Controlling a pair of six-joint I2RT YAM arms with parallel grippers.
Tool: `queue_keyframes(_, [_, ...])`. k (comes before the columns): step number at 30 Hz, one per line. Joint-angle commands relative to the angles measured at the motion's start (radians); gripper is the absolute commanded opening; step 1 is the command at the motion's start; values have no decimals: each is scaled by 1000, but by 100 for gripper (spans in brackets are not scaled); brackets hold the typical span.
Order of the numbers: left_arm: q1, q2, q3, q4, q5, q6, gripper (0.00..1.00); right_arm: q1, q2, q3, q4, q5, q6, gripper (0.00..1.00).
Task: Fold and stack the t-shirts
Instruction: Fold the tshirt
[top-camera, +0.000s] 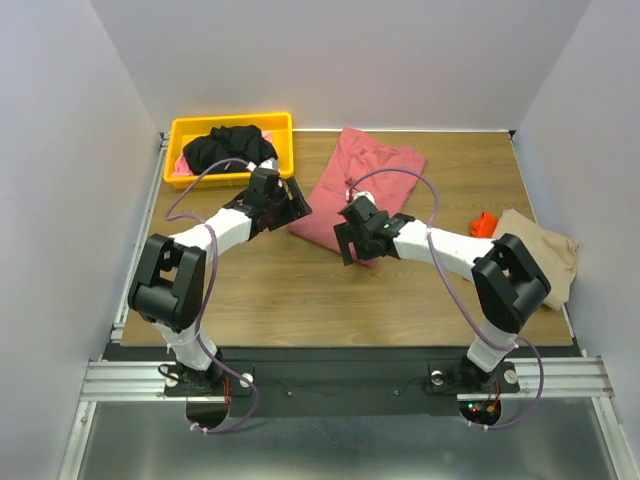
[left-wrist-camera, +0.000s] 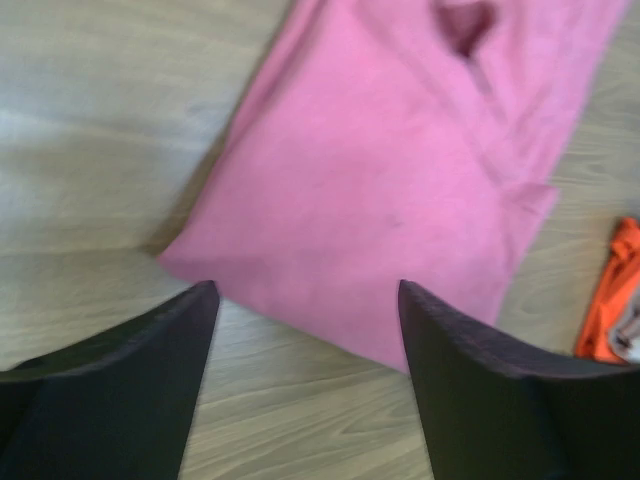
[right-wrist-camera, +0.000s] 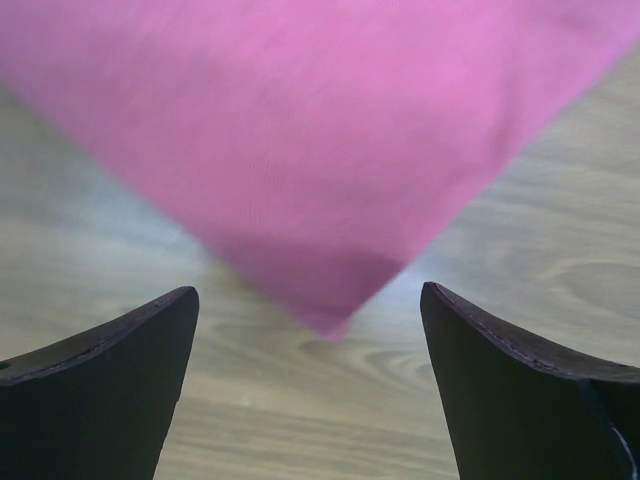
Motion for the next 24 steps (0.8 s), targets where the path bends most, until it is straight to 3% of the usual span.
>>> queue_keyframes(1, [16,51,-24,3,-32,-20,77,41,32,7,38,-26,-14,95])
queue_keyframes(6, [30,126,5,11,-29,-21,64,54,67,-6,38,-33,-2,83])
queue_keyframes(9, [30,161,13,23,-29,-23,64,54,76,-19,38,-17,3,77])
queue_keyframes(13, [32,220,34,27,-11,-21,49,54,101,-22,38,10,6,70])
queue_keyframes(14, [30,229,37,30,-6,-21,45,55,107,-23,38,13,7,64])
queue_keyframes(15, [32,246,37,33,0,-21,40,54,110,-23,38,12,10,61])
queue_keyframes(18, [32,269,39,42,14,-17,0,54,119,-32,38,4,18,44])
queue_keyframes(19, [32,270,33,43,21,-12,0,54,118,-37,40,0,21,32])
queue_keyframes(24, [30,150,-84,95,15,-20,0,71,63,-94,40,-86,41,14])
